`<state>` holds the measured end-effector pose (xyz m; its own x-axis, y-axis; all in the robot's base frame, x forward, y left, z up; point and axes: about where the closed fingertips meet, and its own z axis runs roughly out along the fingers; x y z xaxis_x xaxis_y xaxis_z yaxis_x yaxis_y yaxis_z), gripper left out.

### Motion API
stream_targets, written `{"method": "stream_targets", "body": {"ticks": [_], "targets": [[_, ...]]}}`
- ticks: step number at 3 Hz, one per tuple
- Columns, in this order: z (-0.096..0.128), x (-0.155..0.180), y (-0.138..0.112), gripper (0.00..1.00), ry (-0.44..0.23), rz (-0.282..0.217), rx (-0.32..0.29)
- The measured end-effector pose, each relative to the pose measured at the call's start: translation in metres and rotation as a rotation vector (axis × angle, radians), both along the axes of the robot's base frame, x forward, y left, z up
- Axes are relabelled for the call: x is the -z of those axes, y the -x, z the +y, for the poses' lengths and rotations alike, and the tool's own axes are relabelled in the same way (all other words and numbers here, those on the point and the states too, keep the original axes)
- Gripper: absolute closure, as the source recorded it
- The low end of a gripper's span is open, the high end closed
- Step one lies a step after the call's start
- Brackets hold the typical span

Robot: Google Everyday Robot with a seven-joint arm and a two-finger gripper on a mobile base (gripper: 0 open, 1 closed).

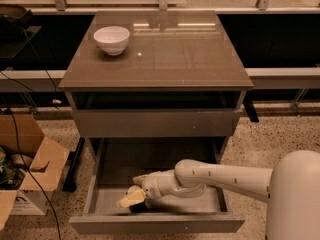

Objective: Pick pepsi can from middle drawer and place on counter

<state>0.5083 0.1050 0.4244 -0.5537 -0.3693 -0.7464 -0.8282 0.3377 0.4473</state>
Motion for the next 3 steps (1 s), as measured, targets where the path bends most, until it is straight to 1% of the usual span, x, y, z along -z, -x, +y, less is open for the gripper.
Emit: {"method": "stream_targets", "body": {"ticks": [3], "targets": [[0.0006,-0.0141,0.0,0.96,0.0,0.0,0.0]]}}
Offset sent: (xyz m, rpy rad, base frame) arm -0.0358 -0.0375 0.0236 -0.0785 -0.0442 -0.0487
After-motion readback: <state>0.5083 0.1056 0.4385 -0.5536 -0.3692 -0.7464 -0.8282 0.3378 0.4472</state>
